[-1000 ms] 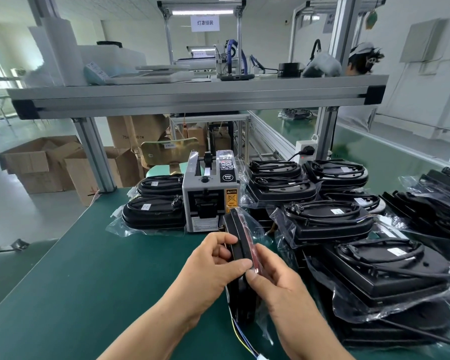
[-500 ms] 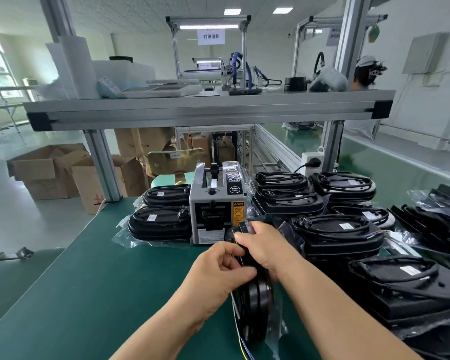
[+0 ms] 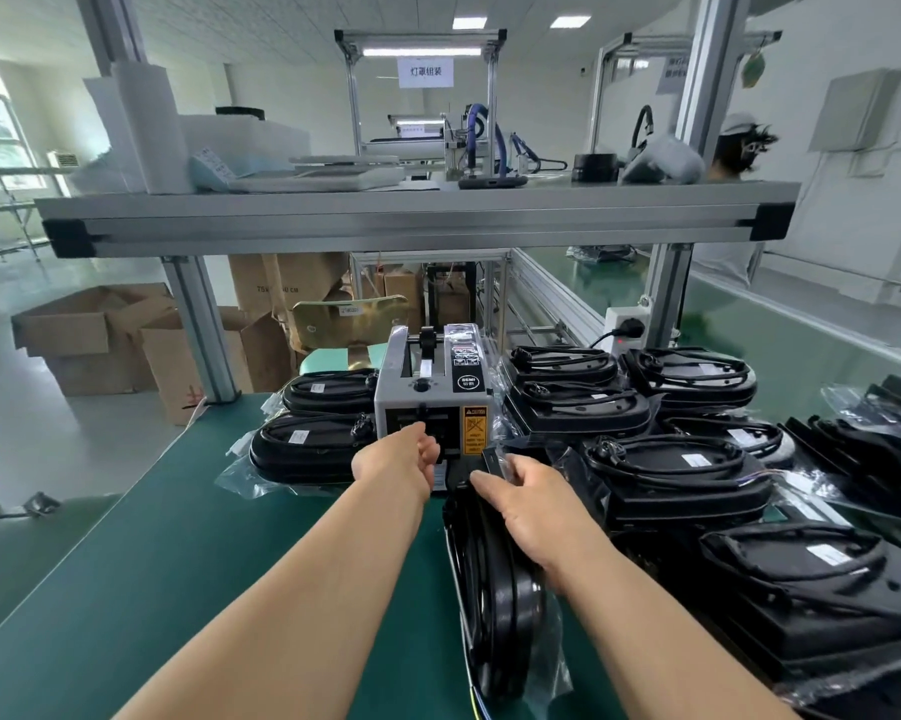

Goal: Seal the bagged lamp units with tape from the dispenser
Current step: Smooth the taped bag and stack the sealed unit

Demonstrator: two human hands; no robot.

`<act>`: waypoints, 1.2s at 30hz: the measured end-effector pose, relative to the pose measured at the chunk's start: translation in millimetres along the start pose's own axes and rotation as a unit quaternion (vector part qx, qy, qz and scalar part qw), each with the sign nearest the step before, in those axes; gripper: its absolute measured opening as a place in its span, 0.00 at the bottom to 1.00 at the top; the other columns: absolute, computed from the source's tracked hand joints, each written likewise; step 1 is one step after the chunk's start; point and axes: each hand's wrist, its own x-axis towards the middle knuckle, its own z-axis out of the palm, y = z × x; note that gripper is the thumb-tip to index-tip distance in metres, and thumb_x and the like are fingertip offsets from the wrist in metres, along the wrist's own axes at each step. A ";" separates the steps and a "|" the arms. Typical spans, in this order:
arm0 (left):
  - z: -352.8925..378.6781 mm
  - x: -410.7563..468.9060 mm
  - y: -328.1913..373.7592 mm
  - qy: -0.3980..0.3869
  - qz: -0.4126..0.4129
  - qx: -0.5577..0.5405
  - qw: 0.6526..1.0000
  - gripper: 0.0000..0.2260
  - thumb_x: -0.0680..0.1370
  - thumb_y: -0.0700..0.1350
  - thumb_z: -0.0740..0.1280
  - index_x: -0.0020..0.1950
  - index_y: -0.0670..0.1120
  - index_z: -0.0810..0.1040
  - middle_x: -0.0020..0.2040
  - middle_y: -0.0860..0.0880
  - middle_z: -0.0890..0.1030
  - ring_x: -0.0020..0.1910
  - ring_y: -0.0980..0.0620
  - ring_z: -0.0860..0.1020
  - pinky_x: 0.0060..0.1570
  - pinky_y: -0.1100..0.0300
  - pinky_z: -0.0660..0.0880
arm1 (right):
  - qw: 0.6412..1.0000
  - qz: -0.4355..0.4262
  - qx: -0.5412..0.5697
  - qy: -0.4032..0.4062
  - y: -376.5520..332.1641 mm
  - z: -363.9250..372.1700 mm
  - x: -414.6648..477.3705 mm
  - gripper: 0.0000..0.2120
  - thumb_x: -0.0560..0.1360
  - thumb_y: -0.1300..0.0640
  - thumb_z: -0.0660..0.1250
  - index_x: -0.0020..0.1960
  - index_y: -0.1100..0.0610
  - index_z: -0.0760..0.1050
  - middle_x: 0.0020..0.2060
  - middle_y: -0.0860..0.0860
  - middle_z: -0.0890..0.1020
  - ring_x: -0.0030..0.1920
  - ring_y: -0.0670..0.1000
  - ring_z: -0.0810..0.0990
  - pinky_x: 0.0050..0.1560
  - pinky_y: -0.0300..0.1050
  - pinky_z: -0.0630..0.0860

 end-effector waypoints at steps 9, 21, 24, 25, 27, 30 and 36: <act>1.3 -14.5 -10.5 0.055 0.136 -0.032 0.989 0.09 0.75 0.38 0.67 0.36 0.46 0.72 0.27 0.52 0.73 0.24 0.57 0.68 0.25 0.65 0.65 | 0.998 -0.014 0.041 -0.039 3.6 -6.0 -2.9 0.07 0.77 0.48 0.69 0.53 0.46 0.74 0.39 0.33 0.72 0.36 0.33 0.72 0.32 0.21 0.68; -31.5 -68.3 -9.9 -0.229 0.199 0.306 0.902 0.13 0.75 0.42 0.73 0.30 0.49 0.80 0.27 0.51 0.72 0.25 0.57 0.65 0.26 0.66 0.63 | 0.995 -0.016 0.079 -0.051 1.9 -6.9 -15.1 0.03 0.75 0.56 0.70 0.46 0.55 0.81 0.35 0.46 0.82 0.36 0.45 0.79 0.41 0.43 0.77; -29.2 -66.5 -7.9 -0.229 0.214 0.316 0.895 0.12 0.75 0.41 0.74 0.32 0.48 0.80 0.26 0.52 0.72 0.24 0.57 0.64 0.26 0.67 0.62 | 0.996 -0.023 0.074 -0.046 0.9 -4.7 -15.2 0.05 0.75 0.56 0.71 0.48 0.58 0.81 0.37 0.50 0.82 0.38 0.48 0.79 0.45 0.46 0.78; -28.8 -66.1 -7.3 -0.228 0.221 0.323 0.891 0.11 0.74 0.41 0.74 0.33 0.47 0.80 0.26 0.53 0.72 0.24 0.58 0.64 0.26 0.67 0.62 | 0.996 -0.025 0.070 -0.044 0.5 -4.2 -15.3 0.05 0.75 0.56 0.71 0.48 0.58 0.81 0.38 0.50 0.83 0.38 0.47 0.79 0.44 0.45 0.78; -28.0 -65.2 -6.8 -0.225 0.235 0.333 0.885 0.09 0.74 0.41 0.74 0.35 0.46 0.80 0.25 0.55 0.73 0.24 0.59 0.64 0.26 0.67 0.63 | 0.997 -0.027 0.067 -0.041 0.8 -3.2 -14.7 0.05 0.75 0.57 0.71 0.48 0.57 0.81 0.37 0.49 0.83 0.37 0.46 0.80 0.41 0.43 0.77; -27.9 -63.5 -8.3 -0.214 0.245 0.331 0.886 0.07 0.74 0.42 0.74 0.36 0.44 0.81 0.24 0.55 0.72 0.23 0.60 0.65 0.25 0.68 0.63 | 0.997 -0.033 0.063 -0.038 1.6 -0.9 -13.8 0.03 0.75 0.57 0.71 0.47 0.56 0.81 0.35 0.47 0.83 0.35 0.44 0.80 0.38 0.38 0.76; -29.0 -57.5 -12.5 -0.194 0.271 0.330 0.883 0.08 0.73 0.41 0.75 0.35 0.44 0.81 0.23 0.55 0.72 0.22 0.61 0.66 0.24 0.69 0.65 | 0.998 -0.022 0.060 -0.028 1.2 2.4 -14.0 0.05 0.74 0.56 0.72 0.48 0.55 0.81 0.37 0.50 0.85 0.39 0.51 0.83 0.48 0.51 0.80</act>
